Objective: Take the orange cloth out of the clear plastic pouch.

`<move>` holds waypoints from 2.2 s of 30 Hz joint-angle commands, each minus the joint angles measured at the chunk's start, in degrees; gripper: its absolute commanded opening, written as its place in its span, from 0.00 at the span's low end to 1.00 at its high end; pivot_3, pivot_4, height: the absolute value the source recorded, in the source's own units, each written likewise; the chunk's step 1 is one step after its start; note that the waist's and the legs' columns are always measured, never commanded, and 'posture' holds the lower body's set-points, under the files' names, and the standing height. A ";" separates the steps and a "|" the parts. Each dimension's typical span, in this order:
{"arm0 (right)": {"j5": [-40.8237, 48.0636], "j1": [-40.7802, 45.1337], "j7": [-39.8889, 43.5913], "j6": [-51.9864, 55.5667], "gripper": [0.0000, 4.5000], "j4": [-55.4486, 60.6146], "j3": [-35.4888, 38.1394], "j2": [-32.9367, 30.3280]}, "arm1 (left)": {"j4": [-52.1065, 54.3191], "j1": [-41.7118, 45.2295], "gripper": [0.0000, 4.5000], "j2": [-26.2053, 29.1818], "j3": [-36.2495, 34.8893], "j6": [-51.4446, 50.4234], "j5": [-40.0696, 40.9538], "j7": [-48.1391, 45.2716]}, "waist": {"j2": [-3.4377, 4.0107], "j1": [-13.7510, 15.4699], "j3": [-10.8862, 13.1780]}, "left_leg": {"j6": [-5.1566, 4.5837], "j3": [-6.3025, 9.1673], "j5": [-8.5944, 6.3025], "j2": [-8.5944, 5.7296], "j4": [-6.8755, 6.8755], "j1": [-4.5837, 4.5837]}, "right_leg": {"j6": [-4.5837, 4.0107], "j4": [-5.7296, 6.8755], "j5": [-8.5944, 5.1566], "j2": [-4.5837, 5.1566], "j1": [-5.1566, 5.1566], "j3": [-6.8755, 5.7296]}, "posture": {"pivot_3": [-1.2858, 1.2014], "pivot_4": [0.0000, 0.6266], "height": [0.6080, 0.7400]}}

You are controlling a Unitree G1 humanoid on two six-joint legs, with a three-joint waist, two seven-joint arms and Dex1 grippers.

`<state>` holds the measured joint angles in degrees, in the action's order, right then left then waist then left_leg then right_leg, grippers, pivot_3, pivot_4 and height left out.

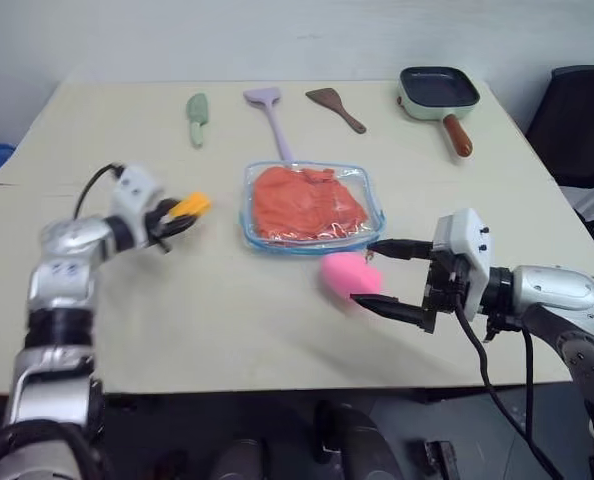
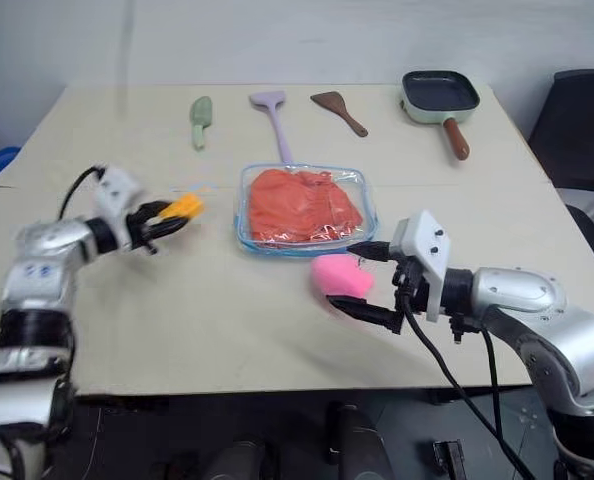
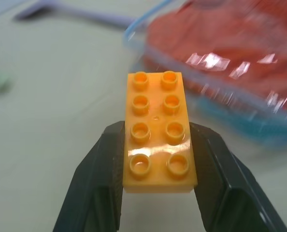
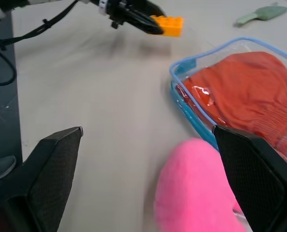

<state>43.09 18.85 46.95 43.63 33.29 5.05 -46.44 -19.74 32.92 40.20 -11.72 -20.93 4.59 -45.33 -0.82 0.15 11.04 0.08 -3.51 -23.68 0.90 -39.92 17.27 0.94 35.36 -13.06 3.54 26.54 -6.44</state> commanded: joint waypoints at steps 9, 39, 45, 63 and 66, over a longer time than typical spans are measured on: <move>-2.59 4.47 5.14 -3.54 1.00 -5.26 -5.04 1.88 | 12.70 -20.83 0.54 2.90 -13.26 -6.55 3.58 10.26 | -0.05 1.31 -0.02 | -0.13 0.10 -0.15 -0.01 -0.07 0.06 | 0.01 -0.27 0.00 0.12 -0.05 -0.06 | 0.52 0.24 1.00; -3.43 -5.76 -0.47 -2.31 1.00 1.81 3.64 -0.16 | -7.98 18.22 1.00 -1.12 26.71 31.57 -9.48 -11.66 | -0.04 1.20 0.00 | -0.03 -0.28 -0.16 -0.07 -0.11 0.08 | 0.01 -0.03 0.01 -0.14 0.01 0.08 | 0.52 0.24 1.00; -2.71 -8.19 -2.54 -1.83 1.00 3.69 5.49 -0.25 | -22.41 24.80 1.00 -7.08 28.74 40.79 -13.56 -9.30 | -0.06 1.23 0.01 | -0.06 -0.28 -0.16 -0.06 -0.12 0.10 | 0.02 -0.03 0.01 -0.11 0.03 0.04 | 0.52 0.24 1.00; -2.31 -9.02 -2.42 -1.60 1.00 4.32 5.99 -1.73 | -23.43 19.90 0.00 -3.41 28.39 54.41 -13.47 -16.70 | -0.07 0.96 0.01 | -0.10 -0.19 -0.15 -0.03 -0.11 0.07 | 0.04 -0.02 0.03 -0.09 0.02 0.03 | 0.52 0.24 1.00; -2.32 -8.94 -2.03 -1.51 1.00 4.26 5.89 -2.02 | -19.21 16.79 0.00 -0.88 27.31 54.16 -11.22 -18.84 | -0.07 0.88 0.01 | -0.10 -0.19 -0.15 0.00 -0.10 0.04 | 0.04 -0.01 0.03 -0.10 0.02 0.05 | 0.52 0.24 1.00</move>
<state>39.81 9.58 44.44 42.59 35.92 9.40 -47.49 -42.00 50.94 37.82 16.59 33.08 -8.16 -62.35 -0.89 1.03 11.04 -0.02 -3.70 -23.83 0.90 -40.02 17.30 0.98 35.35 -13.03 3.45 26.56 -6.38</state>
